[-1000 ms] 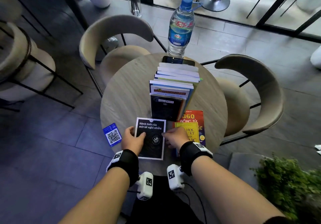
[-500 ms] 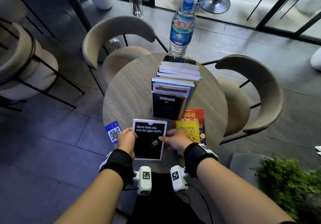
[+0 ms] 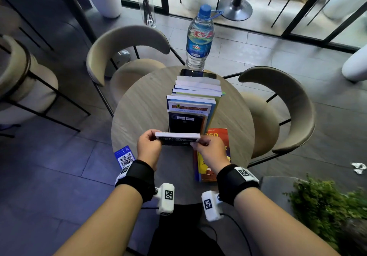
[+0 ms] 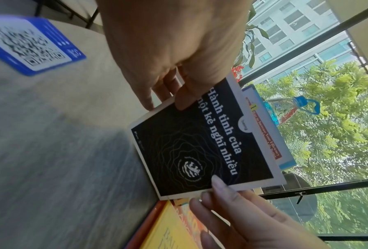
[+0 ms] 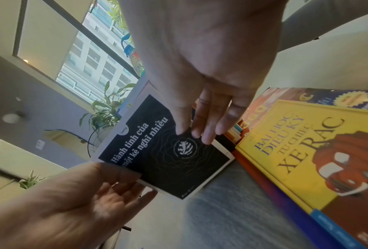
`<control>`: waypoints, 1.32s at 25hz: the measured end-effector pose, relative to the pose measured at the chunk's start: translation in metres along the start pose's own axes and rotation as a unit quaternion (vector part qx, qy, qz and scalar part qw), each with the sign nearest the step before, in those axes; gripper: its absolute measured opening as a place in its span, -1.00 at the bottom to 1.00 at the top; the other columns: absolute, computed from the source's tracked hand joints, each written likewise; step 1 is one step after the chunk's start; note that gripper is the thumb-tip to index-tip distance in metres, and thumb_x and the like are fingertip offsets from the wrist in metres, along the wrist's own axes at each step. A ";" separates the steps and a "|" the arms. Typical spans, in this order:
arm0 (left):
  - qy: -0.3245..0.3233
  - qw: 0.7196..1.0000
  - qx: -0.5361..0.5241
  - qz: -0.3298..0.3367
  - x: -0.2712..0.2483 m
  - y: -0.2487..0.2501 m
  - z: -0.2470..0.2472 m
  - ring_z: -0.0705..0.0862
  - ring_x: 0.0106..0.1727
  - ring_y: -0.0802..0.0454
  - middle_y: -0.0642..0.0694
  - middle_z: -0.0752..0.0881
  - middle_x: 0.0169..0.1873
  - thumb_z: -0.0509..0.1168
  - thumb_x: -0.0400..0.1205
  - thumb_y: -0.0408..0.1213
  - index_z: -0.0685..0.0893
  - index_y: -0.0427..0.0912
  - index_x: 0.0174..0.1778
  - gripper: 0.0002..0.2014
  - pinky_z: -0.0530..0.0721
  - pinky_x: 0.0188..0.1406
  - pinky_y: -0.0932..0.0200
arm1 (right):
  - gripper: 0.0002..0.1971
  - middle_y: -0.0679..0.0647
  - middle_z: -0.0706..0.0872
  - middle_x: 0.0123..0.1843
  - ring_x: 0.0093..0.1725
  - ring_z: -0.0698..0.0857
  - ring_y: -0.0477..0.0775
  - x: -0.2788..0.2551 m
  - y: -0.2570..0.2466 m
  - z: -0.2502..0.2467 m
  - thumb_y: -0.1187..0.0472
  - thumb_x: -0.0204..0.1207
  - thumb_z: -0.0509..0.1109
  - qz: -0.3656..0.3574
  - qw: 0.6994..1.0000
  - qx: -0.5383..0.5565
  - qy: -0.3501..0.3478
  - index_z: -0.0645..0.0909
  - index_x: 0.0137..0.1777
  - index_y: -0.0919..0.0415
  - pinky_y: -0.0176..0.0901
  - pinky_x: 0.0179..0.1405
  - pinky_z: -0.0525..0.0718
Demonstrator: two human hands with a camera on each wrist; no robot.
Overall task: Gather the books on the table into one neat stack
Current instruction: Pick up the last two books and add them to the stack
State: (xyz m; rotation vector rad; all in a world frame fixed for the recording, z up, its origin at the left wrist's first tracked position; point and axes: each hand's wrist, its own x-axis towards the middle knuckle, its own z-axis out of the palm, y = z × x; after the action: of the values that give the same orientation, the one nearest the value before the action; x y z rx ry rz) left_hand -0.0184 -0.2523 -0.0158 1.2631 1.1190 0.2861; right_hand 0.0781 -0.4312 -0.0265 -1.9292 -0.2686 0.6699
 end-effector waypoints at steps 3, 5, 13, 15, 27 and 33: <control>0.004 1.000 0.002 0.007 0.011 -0.001 0.010 0.66 -0.13 -0.07 -0.22 0.75 -0.19 0.19 0.51 -0.77 0.69 -0.18 -0.23 -0.63 0.70 0.04 0.00 | -0.82 -0.23 0.88 -0.05 0.03 0.80 -0.30 0.000 0.006 0.003 0.27 0.57 0.58 0.003 0.999 0.023 0.033 0.88 0.13 0.10 -0.33 0.06 0.68; 0.009 1.000 0.009 0.018 0.014 -0.001 0.015 0.70 -0.10 -0.06 -0.23 0.79 -0.14 0.24 0.52 -0.74 0.72 -0.16 -0.18 -0.64 0.74 0.08 -0.01 | -0.80 -0.17 0.90 0.03 0.12 0.83 -0.21 0.004 0.009 0.006 0.25 0.58 0.57 0.002 0.998 0.034 0.051 0.87 0.17 0.10 -0.18 0.18 0.72; 0.034 0.997 0.014 0.073 0.016 -0.002 0.029 0.74 -0.10 0.11 -0.22 0.80 -0.02 0.40 0.54 -0.62 0.67 -0.27 0.05 -0.76 0.77 0.02 0.23 | -0.85 -0.17 0.91 0.00 0.06 0.84 -0.19 0.015 0.015 0.004 0.15 0.55 0.59 0.002 0.995 0.029 0.097 0.87 0.09 0.01 0.02 0.19 0.80; 0.042 0.996 0.009 0.080 0.013 -0.001 0.031 0.71 -0.03 0.18 -0.12 0.75 0.00 0.43 0.53 -0.62 0.62 -0.24 0.11 -0.69 0.74 0.00 0.43 | -0.88 -0.16 0.91 -0.03 0.03 0.85 -0.14 0.017 0.017 0.004 0.11 0.53 0.60 0.009 0.994 0.033 0.103 0.86 0.05 -0.03 0.11 0.16 0.81; 0.009 0.994 0.071 0.077 0.007 -0.028 0.025 0.68 0.32 0.10 0.02 0.73 0.25 0.60 0.53 -0.28 0.61 -0.01 0.32 -0.52 0.72 0.21 0.19 | -0.76 -0.12 0.89 0.00 0.07 0.84 -0.09 0.018 0.030 0.002 0.05 0.48 0.65 0.073 0.988 0.019 0.137 0.85 0.12 0.06 0.01 0.17 0.79; -0.009 0.987 0.155 -0.042 -0.006 -0.064 0.026 0.71 0.27 -0.02 -0.04 0.71 0.22 0.58 0.53 -0.21 0.56 -0.11 0.49 -0.40 0.67 0.30 0.04 | -0.58 0.05 0.86 0.14 0.15 0.80 0.08 0.012 0.050 -0.045 0.01 0.48 0.65 0.183 0.965 -0.095 0.163 0.79 0.29 0.16 -0.09 0.17 0.74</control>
State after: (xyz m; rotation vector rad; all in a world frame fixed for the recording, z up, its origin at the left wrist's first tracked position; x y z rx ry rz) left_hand -0.0250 -0.2947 -0.0702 1.4835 1.2311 0.0352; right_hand 0.1079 -0.4824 -0.0613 -2.2639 0.2457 0.5643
